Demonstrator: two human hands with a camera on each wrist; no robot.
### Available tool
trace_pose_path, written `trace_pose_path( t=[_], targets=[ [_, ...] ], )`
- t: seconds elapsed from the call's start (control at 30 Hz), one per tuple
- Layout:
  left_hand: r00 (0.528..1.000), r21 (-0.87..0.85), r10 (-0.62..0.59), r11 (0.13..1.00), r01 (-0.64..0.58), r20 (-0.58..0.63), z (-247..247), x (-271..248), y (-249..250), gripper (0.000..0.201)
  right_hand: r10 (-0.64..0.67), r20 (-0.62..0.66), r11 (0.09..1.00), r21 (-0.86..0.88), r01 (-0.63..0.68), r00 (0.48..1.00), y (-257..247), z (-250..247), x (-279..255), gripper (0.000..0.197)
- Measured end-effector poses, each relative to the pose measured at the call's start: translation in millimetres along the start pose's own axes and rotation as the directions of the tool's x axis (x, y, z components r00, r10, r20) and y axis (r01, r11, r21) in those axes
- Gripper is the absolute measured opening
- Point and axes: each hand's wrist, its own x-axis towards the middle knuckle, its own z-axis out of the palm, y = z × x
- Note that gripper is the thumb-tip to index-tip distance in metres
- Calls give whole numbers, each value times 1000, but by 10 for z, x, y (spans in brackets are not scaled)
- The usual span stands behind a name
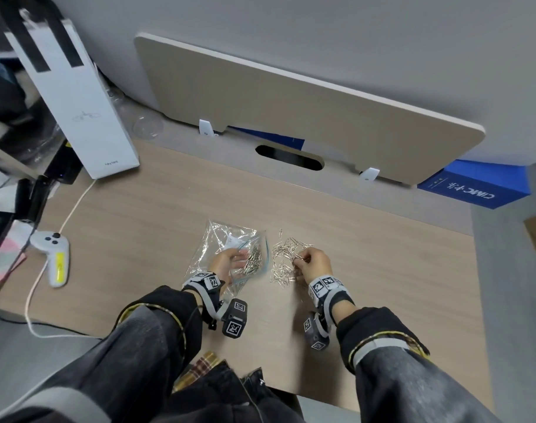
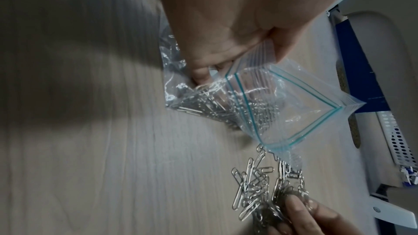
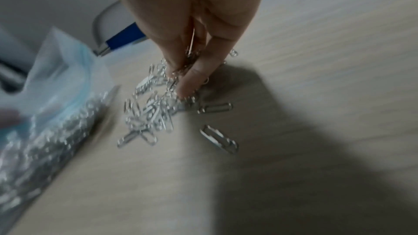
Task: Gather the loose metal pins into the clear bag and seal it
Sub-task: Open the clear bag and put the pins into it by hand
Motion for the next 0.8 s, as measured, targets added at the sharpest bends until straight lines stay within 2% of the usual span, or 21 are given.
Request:
trace_pose_path(
  t=[0.1, 0.3, 0.4, 0.43, 0.5, 0.6, 0.67, 0.73, 0.8],
  targets=[
    [1000, 8, -10, 1000, 10, 1, -18, -8, 10, 21, 12, 28, 987, 161, -17, 1000, -119, -130, -37, 17],
    [1000, 13, -8, 1000, 8, 13, -29, -35, 29, 24, -176, 79, 954, 259, 150, 981, -623, -91, -170, 19],
    [1000, -30, -3, 1000, 3, -1, -16, -56, 31, 21, -304, 128, 949, 131, 287, 944, -855, 124, -291, 10],
    [1000, -40, 2, 999, -2, -9, -19, -58, 23, 21, -365, 142, 931, 41, 363, 920, -900, 204, -314, 6],
    [1000, -78, 7, 997, -8, -16, -33, -52, 10, 24, -456, 211, 849, -187, 494, 865, -912, 355, -336, 11],
    [1000, -134, 13, 991, -12, 7, -43, -66, 13, 28, -452, 364, 717, -394, 575, 814, -843, 465, -374, 8],
    [999, -134, 25, 991, -22, 23, -40, -80, 26, 25, -464, 413, 658, -432, 617, 783, -817, 428, -406, 10],
    [999, -115, 28, 993, -24, 35, -49, -58, 25, 23, -517, 377, 666, -387, 638, 768, -803, 338, -413, 16],
    [999, -81, 21, 997, -17, 43, -79, -10, -3, 24, -540, 201, 766, -284, 576, 817, -756, 228, -354, 19]
  ],
)
